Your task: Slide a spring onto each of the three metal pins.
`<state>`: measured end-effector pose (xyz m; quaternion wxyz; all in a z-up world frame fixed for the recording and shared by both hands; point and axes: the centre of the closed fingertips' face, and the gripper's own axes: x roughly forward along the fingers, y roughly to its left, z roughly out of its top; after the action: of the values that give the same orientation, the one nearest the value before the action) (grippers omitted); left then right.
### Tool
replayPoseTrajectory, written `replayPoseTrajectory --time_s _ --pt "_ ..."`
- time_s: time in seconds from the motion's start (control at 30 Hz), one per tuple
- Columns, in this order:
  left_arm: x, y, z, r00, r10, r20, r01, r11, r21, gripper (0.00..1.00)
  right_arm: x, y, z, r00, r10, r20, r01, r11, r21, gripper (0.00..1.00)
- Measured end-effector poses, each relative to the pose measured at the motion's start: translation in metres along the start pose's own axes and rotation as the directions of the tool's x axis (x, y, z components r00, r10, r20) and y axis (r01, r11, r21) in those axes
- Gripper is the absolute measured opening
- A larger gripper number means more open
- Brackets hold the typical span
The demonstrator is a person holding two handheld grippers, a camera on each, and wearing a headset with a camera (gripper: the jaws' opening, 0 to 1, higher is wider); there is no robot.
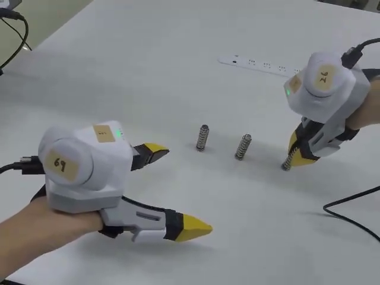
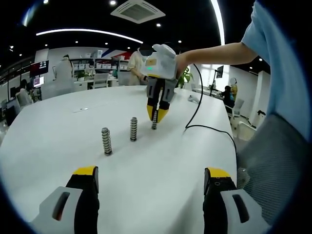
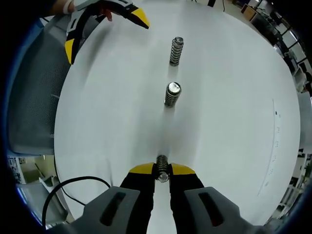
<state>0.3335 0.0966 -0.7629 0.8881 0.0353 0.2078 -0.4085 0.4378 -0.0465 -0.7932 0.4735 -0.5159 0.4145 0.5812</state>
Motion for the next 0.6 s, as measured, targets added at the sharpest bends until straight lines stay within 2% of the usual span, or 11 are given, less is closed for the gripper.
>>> replayPoseTrajectory --time_s 0.33,0.43,0.6 --pt "-0.0001 -0.0002 0.0009 1.0 0.001 0.002 -0.001 1.0 0.002 0.86 0.0011 0.0028 -0.0022 0.9998 0.017 -0.007 -0.017 1.0 0.009 0.1" --pt "-0.0004 -0.0001 0.0014 1.0 0.003 0.003 -0.003 1.0 0.0 0.86 0.0014 0.0049 -0.0022 0.9997 0.024 -0.003 -0.024 1.0 0.019 0.14" --pt "-0.0002 -0.0003 0.0018 1.0 0.002 0.004 -0.002 1.0 0.0 0.87 0.0004 0.0042 -0.0009 0.9996 0.012 0.024 -0.013 0.999 0.037 0.3"
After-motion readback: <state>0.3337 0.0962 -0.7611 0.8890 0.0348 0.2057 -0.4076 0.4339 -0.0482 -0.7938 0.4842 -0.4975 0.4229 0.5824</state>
